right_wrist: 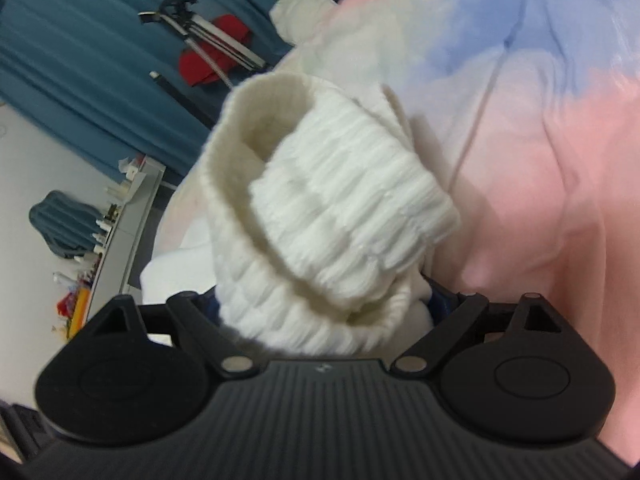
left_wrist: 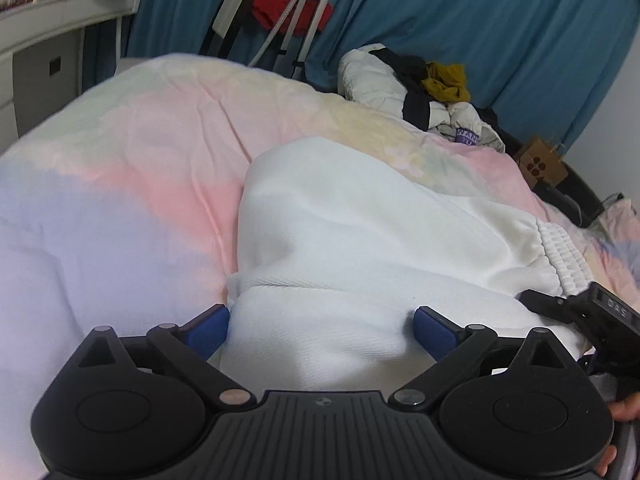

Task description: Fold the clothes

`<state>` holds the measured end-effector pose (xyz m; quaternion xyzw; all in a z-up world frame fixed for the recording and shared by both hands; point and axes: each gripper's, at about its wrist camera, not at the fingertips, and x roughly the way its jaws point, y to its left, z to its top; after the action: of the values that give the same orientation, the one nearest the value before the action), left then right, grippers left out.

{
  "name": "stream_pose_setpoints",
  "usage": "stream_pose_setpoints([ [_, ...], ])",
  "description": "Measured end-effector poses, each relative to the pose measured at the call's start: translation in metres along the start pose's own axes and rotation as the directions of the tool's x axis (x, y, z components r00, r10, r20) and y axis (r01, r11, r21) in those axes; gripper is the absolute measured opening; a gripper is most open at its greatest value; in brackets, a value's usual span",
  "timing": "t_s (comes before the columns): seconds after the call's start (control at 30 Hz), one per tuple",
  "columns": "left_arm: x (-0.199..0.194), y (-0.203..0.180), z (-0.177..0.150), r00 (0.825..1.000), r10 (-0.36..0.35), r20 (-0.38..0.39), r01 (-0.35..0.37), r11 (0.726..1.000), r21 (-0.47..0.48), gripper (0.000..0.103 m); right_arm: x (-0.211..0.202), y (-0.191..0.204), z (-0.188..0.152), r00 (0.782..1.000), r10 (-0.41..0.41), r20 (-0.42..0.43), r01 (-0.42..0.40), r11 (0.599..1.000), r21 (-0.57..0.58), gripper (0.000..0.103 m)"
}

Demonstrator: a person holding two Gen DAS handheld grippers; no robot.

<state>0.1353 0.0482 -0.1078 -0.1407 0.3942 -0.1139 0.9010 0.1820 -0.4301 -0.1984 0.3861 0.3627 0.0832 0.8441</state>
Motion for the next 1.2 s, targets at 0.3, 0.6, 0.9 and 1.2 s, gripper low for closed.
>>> stream_pose_setpoints([
  [0.3,0.020,0.032,-0.002,0.992,-0.104,-0.068,0.090,0.979,-0.182,0.097,-0.024,0.021,0.001,0.996,0.047,0.082,-0.041,0.996,-0.075,0.069],
  [0.6,-0.011,0.016,0.003,0.992,-0.125,0.019,0.126,0.985,-0.120,0.041,-0.048,0.049,-0.007,0.986,0.000,0.164,0.026,0.987,-0.160,0.047],
  [0.9,-0.071,-0.081,0.038,0.971,-0.173,0.166,0.175,0.985,0.004,0.035,-0.122,0.046,0.019,0.937,0.120,0.327,-0.093,0.991,-0.097,0.045],
  [1.2,0.008,-0.274,0.067,0.911,-0.389,0.137,0.357,0.911,0.208,0.036,-0.226,-0.032,0.098,0.824,0.022,0.566,-0.010,1.000,-0.024,0.045],
])
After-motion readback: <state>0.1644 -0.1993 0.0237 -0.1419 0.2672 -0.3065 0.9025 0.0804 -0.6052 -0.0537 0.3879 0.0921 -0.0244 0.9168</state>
